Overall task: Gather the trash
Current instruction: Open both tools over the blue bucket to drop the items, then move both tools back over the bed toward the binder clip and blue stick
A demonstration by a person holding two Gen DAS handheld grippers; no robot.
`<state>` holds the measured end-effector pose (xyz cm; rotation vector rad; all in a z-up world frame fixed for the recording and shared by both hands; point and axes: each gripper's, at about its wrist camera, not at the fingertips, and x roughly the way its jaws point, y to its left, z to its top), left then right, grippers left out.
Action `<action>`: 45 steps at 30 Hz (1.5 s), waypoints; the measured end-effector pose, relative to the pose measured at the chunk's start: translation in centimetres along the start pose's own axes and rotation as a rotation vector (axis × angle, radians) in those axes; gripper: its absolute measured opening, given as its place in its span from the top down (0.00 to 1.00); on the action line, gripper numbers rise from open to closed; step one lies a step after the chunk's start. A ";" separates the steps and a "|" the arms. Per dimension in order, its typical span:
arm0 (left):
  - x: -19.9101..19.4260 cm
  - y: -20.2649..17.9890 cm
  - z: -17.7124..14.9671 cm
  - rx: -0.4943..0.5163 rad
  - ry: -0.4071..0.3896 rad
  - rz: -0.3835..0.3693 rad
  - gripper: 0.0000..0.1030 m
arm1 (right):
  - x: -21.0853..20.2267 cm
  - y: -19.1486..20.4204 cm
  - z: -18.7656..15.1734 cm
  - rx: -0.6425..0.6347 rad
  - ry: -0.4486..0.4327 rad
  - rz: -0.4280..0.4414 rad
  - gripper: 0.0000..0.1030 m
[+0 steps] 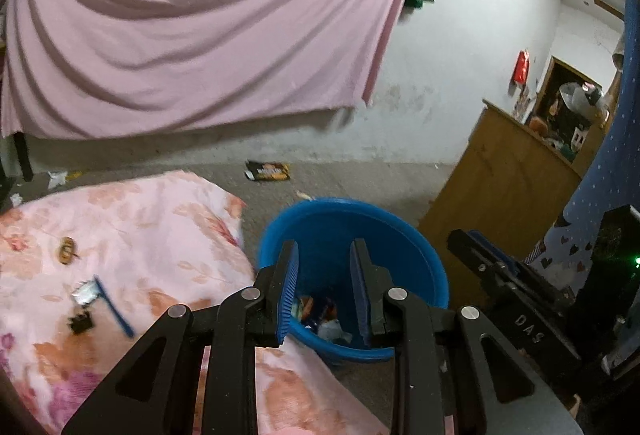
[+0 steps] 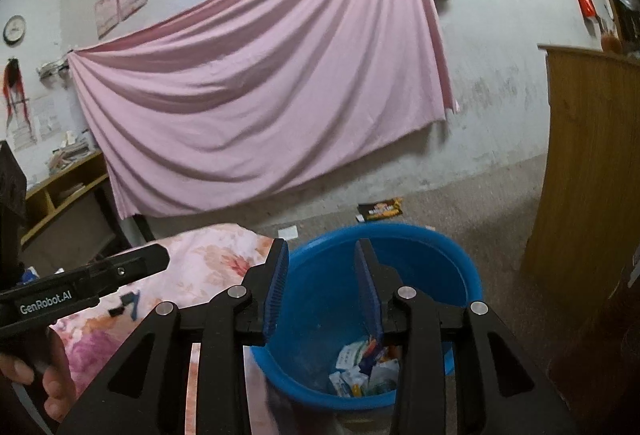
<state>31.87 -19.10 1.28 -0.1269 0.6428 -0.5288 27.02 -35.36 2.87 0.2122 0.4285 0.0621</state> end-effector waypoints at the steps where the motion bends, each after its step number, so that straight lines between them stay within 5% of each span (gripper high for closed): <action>1: -0.6 0.3 0.0 0.003 -0.013 0.008 0.78 | -0.3 0.4 0.2 -0.005 -0.012 0.006 0.67; 6: -5.1 2.7 0.3 0.013 -0.114 0.067 0.69 | -1.5 3.5 1.8 -0.027 -0.082 0.055 0.58; 9: -8.1 4.3 0.5 0.014 -0.185 0.105 0.62 | -2.0 5.8 2.4 -0.041 -0.131 0.079 0.44; 11: -10.1 5.5 0.5 0.008 -0.230 0.133 0.49 | -2.4 7.3 2.7 -0.044 -0.165 0.096 0.19; 16: -15.0 8.3 -0.2 -0.014 -0.352 0.212 0.11 | -2.7 11.0 3.3 -0.059 -0.221 0.163 0.06; 19: -17.7 10.0 -0.9 -0.046 -0.425 0.274 0.02 | -2.7 13.0 3.1 -0.083 -0.253 0.205 0.00; 27: -21.3 13.2 -3.2 -0.015 -0.477 0.391 0.02 | -3.8 17.3 1.4 -0.149 -0.345 0.300 0.00; 35: -20.2 14.8 -5.2 0.024 -0.481 0.457 0.01 | -2.5 19.2 0.3 -0.235 -0.335 0.331 0.00; 45: -15.6 17.5 -5.6 0.005 -0.352 0.385 0.02 | 1.8 19.8 -2.0 -0.379 -0.180 0.314 0.00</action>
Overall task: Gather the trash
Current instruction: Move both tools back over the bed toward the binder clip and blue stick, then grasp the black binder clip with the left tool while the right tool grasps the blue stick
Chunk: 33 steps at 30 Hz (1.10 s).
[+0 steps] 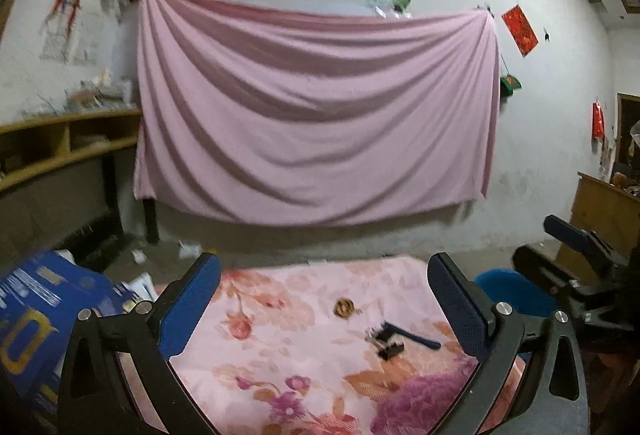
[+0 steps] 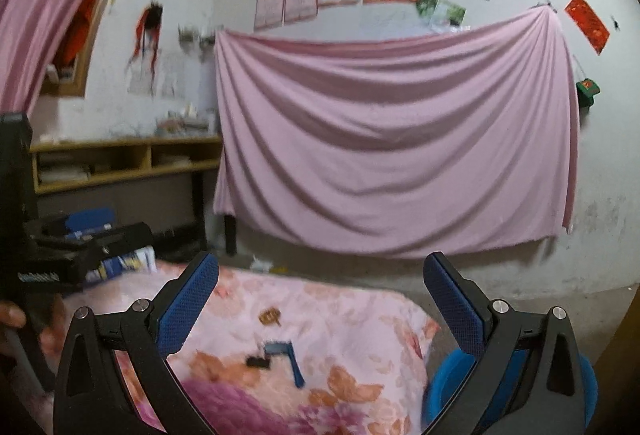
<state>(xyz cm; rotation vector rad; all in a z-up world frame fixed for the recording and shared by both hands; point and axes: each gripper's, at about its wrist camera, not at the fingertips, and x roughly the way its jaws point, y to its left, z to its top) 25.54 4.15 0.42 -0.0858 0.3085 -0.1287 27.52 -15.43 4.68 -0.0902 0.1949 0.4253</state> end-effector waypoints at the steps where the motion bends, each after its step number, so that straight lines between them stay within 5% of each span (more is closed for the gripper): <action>1: 0.5 0.1 -0.2 -0.006 0.020 -0.003 0.02 | 0.4 -0.2 -0.3 0.001 0.023 -0.002 0.00; 6: 3.6 0.5 -1.1 -0.053 0.154 -0.025 0.02 | 2.4 -1.8 -1.6 0.033 0.149 0.001 0.04; 8: 4.5 0.6 -1.4 -0.074 0.192 -0.024 0.02 | 3.0 -2.3 -2.0 0.042 0.191 0.012 0.17; 15: 7.9 0.8 -2.8 -0.110 0.326 -0.035 0.04 | 5.2 -2.7 -3.0 0.057 0.316 0.056 0.37; 19: 9.8 0.6 -3.9 -0.124 0.433 -0.076 0.21 | 7.1 -2.8 -4.0 0.072 0.433 0.105 0.57; 23: 11.8 0.2 -5.6 -0.175 0.569 -0.158 0.45 | 8.4 -2.9 -4.9 0.089 0.525 0.165 0.63; 33: 12.5 -1.2 -5.8 -0.167 0.618 -0.231 0.47 | 10.0 -2.8 -7.0 0.115 0.662 0.306 0.76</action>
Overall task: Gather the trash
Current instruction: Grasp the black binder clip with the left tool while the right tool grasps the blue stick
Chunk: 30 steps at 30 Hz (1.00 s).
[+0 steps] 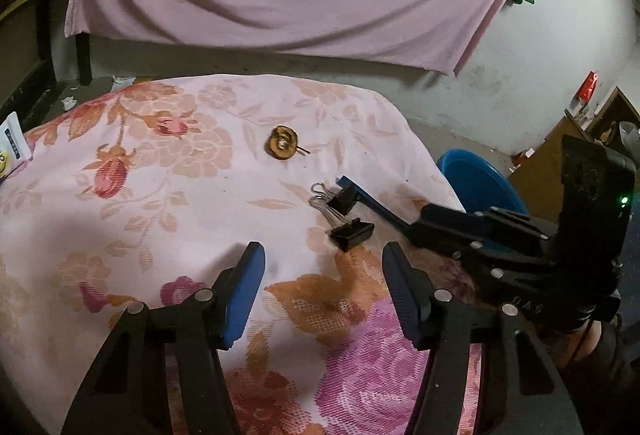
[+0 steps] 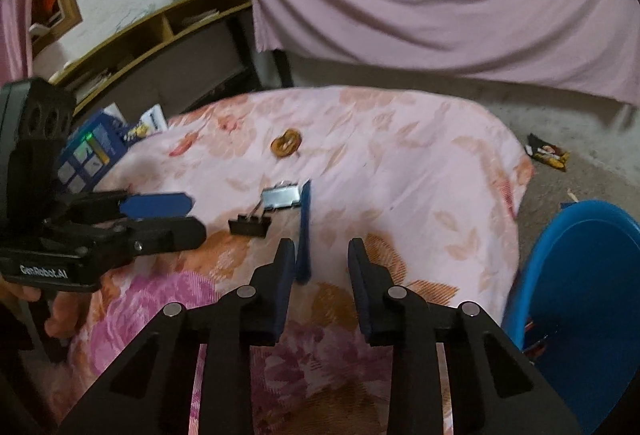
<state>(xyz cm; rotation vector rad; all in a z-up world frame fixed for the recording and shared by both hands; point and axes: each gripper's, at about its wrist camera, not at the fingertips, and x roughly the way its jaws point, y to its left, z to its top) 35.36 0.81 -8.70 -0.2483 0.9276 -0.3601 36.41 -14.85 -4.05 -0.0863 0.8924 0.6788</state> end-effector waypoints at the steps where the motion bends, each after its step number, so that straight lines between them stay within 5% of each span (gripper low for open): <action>1: 0.0 -0.1 0.0 -0.001 0.002 -0.003 0.47 | 0.1 0.1 -0.1 -0.007 0.006 -0.002 0.77; 5: 0.6 -0.4 0.5 -0.024 0.012 -0.026 0.53 | 0.4 0.0 -0.1 -0.016 0.020 -0.036 0.93; 11: 2.3 -2.4 1.1 0.003 0.044 -0.021 0.56 | -0.7 -0.6 -1.1 -0.001 -0.010 -0.060 0.94; 20: 4.7 -3.6 2.2 0.026 0.084 0.160 0.77 | -1.6 -1.0 -1.9 0.015 -0.036 -0.064 0.94; 30: 2.4 -2.8 0.1 0.017 0.011 0.093 0.77 | -2.6 0.1 -3.0 -0.028 -0.072 -0.082 0.94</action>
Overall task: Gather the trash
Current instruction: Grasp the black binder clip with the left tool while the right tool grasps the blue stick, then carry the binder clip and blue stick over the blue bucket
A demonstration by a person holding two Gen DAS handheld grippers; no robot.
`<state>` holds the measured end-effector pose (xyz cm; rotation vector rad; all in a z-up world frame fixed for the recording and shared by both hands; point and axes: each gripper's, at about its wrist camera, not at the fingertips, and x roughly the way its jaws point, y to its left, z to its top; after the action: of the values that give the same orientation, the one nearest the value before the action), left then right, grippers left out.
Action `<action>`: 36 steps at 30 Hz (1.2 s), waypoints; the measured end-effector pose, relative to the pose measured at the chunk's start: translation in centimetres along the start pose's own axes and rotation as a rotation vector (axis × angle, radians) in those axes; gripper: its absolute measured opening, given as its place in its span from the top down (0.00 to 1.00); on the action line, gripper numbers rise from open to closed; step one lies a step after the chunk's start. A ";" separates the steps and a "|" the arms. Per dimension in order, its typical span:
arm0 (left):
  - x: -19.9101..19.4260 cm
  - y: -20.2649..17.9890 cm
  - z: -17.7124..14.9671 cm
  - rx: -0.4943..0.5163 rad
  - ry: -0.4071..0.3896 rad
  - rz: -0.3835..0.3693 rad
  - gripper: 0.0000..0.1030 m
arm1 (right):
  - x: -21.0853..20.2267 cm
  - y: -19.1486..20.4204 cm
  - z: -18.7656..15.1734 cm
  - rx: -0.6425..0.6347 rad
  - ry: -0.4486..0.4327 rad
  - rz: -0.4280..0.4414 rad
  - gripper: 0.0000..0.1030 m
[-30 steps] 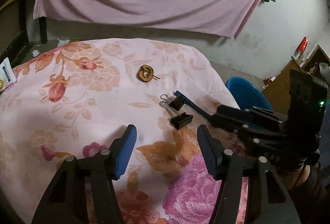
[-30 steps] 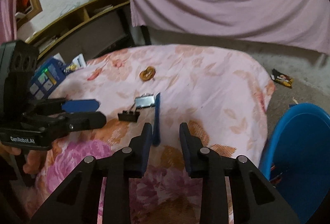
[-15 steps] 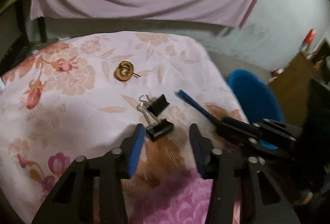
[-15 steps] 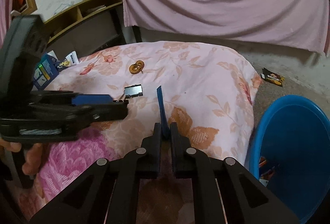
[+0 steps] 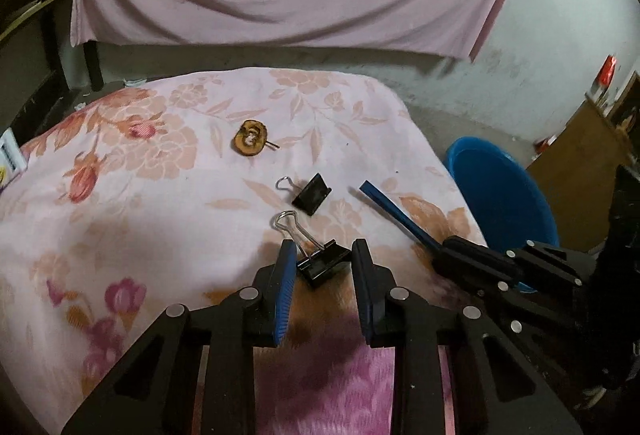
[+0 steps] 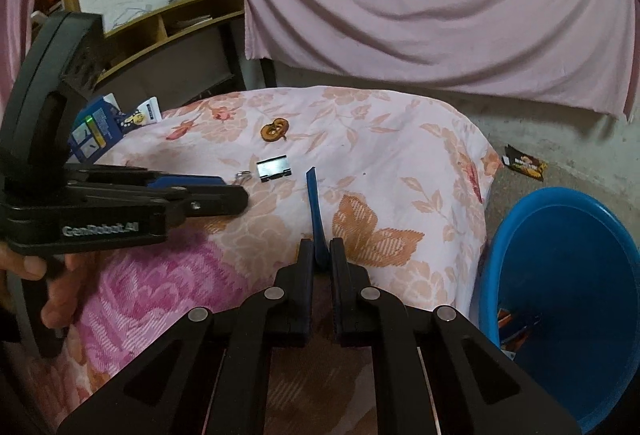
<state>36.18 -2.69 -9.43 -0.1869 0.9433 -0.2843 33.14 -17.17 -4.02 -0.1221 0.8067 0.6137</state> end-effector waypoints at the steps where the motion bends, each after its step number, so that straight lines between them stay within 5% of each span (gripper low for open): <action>1: -0.5 0.3 -0.3 -0.006 -0.014 -0.008 0.77 | -0.3 0.2 -0.2 -0.003 -0.008 -0.006 0.94; 6: -3.2 -0.6 -0.9 0.003 -0.103 -0.013 0.77 | -2.1 1.2 -0.6 -0.039 -0.091 -0.049 0.94; 11: -5.5 -2.0 -1.0 0.035 -0.181 -0.034 0.77 | -5.5 2.0 -0.3 -0.042 -0.272 -0.103 0.94; 23: -13.2 -8.3 0.7 0.183 -0.575 -0.107 0.77 | -15.3 2.3 1.2 -0.016 -0.675 -0.260 0.94; 29: -15.5 -12.0 0.3 0.315 -0.716 -0.129 0.77 | -18.4 1.7 1.3 0.003 -0.776 -0.325 0.94; 36: -15.2 -15.7 -0.4 0.388 -0.780 -0.159 0.77 | -20.7 0.3 0.0 0.033 -0.842 -0.402 0.94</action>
<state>24.93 -12.72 6.43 -0.0053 0.0917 -0.4884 21.98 -26.67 10.67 0.0121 -0.0323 0.2217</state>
